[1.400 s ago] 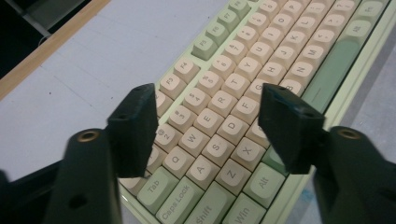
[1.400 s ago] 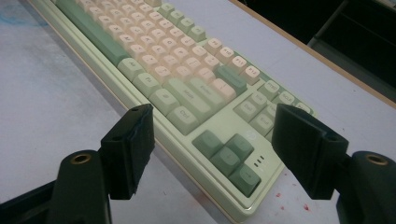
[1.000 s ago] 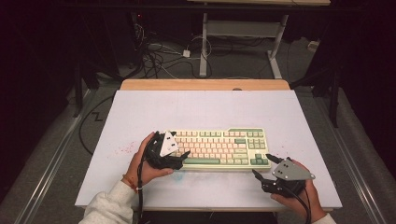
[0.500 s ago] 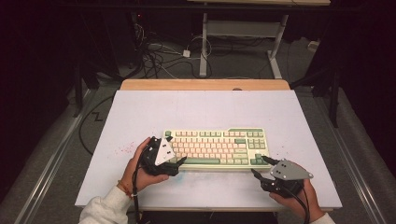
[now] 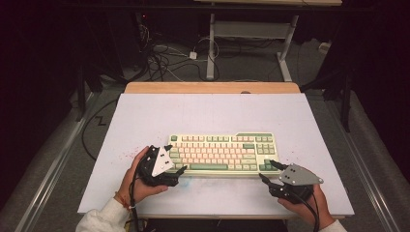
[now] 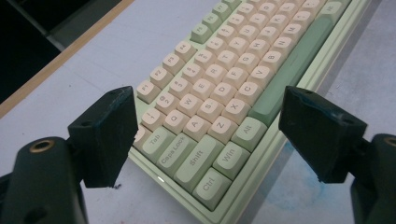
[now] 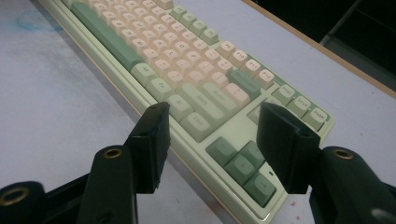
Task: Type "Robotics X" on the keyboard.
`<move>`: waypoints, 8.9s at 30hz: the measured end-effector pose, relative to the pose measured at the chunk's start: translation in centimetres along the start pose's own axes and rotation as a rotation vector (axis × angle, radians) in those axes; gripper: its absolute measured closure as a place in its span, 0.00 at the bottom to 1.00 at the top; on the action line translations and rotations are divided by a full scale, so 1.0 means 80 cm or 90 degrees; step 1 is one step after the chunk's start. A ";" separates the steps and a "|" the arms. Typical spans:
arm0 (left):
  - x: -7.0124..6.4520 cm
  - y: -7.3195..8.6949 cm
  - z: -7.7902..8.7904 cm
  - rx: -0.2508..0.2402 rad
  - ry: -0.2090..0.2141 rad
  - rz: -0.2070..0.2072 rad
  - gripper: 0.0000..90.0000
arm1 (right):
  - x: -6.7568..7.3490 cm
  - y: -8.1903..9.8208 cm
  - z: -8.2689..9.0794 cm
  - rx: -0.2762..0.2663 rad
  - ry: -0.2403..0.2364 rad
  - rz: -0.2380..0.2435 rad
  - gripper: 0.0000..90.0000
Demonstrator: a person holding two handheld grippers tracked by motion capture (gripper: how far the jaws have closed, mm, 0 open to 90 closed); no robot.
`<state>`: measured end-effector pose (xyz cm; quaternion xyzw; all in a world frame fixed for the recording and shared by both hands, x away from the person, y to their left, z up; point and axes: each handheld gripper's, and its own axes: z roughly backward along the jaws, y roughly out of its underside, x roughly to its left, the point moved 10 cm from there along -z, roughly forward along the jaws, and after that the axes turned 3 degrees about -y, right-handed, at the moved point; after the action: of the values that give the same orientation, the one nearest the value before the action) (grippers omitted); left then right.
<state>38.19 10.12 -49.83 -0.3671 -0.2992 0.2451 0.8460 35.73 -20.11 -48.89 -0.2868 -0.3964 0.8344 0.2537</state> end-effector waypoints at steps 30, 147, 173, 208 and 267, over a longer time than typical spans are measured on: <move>-0.053 -0.018 -0.039 0.065 0.132 -0.001 0.97 | -0.003 0.004 0.000 0.006 0.006 0.000 0.41; 0.007 0.039 0.031 0.070 0.056 0.064 0.97 | -0.009 -0.005 -0.096 0.109 -0.081 -0.032 1.00; -0.002 -0.010 -0.030 0.113 0.114 0.042 0.97 | -0.008 -0.005 -0.097 0.107 -0.070 -0.028 1.00; -0.018 -0.012 -0.065 0.166 0.124 -0.008 0.97 | -0.009 -0.004 -0.095 0.109 -0.065 -0.019 1.00; -0.008 -0.039 -0.058 0.060 0.027 -0.008 0.35 | -0.013 -0.038 -0.075 0.037 -0.043 -0.022 0.50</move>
<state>41.53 5.60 -50.21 -0.3300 -0.2717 0.2461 0.8699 41.16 -15.98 -49.26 -0.2438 -0.3856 0.8501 0.2630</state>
